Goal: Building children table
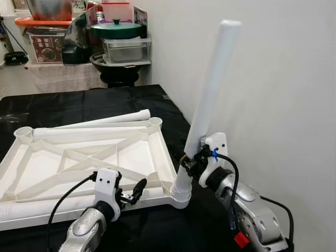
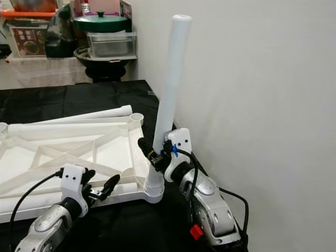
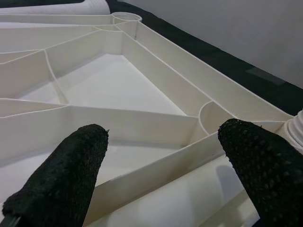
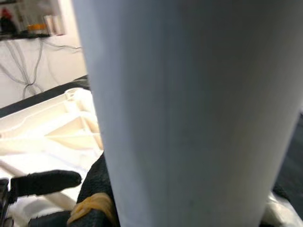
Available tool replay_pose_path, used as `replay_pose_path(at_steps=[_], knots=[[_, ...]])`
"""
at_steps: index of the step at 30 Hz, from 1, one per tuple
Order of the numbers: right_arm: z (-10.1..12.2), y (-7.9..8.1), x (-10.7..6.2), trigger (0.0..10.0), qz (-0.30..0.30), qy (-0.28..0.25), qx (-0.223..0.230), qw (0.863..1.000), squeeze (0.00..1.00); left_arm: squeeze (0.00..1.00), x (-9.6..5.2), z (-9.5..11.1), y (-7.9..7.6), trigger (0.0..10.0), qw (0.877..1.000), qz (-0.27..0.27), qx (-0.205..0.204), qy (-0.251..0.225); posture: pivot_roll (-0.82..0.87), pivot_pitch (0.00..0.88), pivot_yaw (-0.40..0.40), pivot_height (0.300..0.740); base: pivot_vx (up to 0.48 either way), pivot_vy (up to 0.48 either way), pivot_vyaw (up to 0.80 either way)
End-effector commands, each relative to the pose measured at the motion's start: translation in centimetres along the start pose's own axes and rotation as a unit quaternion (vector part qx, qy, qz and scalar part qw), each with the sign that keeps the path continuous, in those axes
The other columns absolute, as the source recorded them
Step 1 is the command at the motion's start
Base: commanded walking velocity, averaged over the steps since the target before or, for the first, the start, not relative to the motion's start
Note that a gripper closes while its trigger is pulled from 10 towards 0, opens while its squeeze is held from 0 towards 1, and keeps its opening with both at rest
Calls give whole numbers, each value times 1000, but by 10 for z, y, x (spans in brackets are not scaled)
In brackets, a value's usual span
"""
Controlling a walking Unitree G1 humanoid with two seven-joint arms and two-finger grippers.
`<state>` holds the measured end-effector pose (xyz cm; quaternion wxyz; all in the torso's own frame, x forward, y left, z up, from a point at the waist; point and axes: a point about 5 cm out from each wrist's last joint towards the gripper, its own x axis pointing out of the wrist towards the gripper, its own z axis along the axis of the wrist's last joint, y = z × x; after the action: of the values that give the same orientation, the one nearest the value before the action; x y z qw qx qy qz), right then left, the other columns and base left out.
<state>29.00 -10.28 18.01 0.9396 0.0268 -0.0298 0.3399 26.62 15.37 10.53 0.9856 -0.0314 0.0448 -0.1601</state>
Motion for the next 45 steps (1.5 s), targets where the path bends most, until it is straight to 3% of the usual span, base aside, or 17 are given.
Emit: replay_pose_path(at_steps=[1,9,12,16,19,23,27,34,37,40,42,44,45], knots=[[-29,3,-3,10000,31,67,17,997,0,0,-1,-1,3,10000,1000,1,8,5,17,0,-47,740,0,0,0],[-26,-13,-6,10000,52,68,-5,996,0,0,0,0,3,10000,1000,1,8,3,19,0,-48,740,0,0,0],[-15,-12,-4,10000,121,19,62,991,0,0,-1,0,2,10000,1000,-2,5,3,26,0,-47,740,0,0,0],[-13,-11,-4,10000,147,11,66,987,0,0,0,0,1,10000,1000,-3,4,4,33,0,-50,740,0,0,0],[-11,-12,-4,10000,212,7,94,973,0,0,-1,1,2,10000,1000,-3,3,2,44,0,-53,740,0,0,0],[-9,-13,-3,10000,231,5,93,969,0,0,-1,2,2,10000,1000,-3,3,1,44,0,-53,740,0,0,0],[-7,-14,4,10000,262,6,33,965,0,0,-3,2,4,10000,1000,0,5,1,63,0,-62,740,0,0,0],[-8,-6,14,10000,294,13,-29,955,0,0,-5,3,4,10000,1000,4,6,-2,76,0,-68,740,0,0,0],[-10,-5,18,10000,302,18,-72,950,0,0,-8,4,5,10000,1000,0,-15,-5,79,0,-71,740,0,0,0],[-11,-3,17,10000,320,23,-58,945,0,0,-14,3,14,10000,999,16,-39,-2,81,0,-68,740,0,0,0],[-12,-2,13,10000,348,40,-31,936,0,0,-20,0,21,10000,999,28,-39,4,85,0,-74,740,0,0,0],[-12,-2,13,10000,348,40,-31,936,0,0,-20,0,21,10000,999,28,-39,4,85,0,-74,740,0,0,0],[-13,-3,11,10000,364,48,-29,930,0,0,-22,-1,22,10000,999,31,-37,5,90,0,-79,740,0,0,0]])
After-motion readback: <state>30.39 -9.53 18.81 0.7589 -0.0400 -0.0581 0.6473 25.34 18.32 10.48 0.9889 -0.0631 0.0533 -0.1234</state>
